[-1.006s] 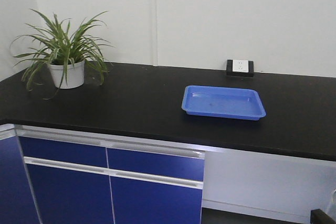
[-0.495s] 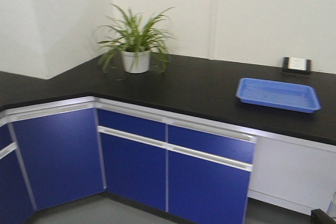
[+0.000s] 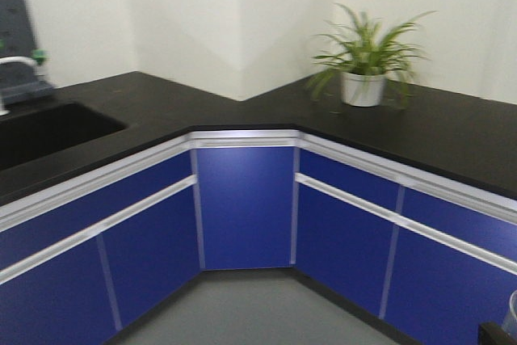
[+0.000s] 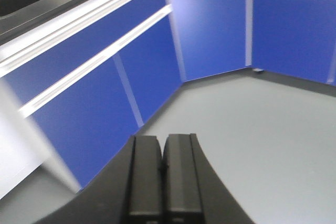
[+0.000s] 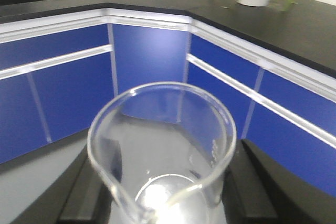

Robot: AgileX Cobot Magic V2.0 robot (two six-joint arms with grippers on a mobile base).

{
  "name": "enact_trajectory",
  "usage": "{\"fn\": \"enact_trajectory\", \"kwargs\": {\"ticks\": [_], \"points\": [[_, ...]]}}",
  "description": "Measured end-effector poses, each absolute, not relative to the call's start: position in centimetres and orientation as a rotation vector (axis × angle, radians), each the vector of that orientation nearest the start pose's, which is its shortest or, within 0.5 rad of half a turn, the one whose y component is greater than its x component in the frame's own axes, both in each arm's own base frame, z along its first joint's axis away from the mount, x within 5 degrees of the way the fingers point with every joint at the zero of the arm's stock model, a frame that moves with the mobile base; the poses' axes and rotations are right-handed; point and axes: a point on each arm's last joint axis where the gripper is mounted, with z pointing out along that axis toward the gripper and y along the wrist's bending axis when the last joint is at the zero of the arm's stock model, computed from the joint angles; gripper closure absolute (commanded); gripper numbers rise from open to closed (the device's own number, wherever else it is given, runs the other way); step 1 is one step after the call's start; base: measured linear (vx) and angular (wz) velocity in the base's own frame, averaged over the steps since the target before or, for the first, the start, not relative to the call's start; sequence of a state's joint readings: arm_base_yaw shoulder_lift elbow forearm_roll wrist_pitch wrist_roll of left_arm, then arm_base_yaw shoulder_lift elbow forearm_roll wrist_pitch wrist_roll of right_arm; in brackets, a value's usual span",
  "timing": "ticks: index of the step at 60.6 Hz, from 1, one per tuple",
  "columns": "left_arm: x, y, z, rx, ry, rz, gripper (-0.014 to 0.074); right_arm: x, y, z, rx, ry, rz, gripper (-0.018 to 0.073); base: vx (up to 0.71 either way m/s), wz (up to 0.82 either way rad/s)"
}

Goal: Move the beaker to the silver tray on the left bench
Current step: 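Drive the base to the bench with the silver tray, holding the beaker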

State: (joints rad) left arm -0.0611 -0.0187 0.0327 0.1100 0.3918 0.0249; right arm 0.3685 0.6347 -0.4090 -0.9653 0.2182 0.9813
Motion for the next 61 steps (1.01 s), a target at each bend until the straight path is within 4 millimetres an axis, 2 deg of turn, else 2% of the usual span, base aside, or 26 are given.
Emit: {"fn": "enact_trajectory", "kwargs": {"ticks": [61], "points": [[5.19, 0.07, 16.82, 0.148, 1.882, 0.084, 0.0595, 13.02, 3.28, 28.53, -0.187, 1.822, 0.114, 0.0571, -0.08, 0.59]]}}
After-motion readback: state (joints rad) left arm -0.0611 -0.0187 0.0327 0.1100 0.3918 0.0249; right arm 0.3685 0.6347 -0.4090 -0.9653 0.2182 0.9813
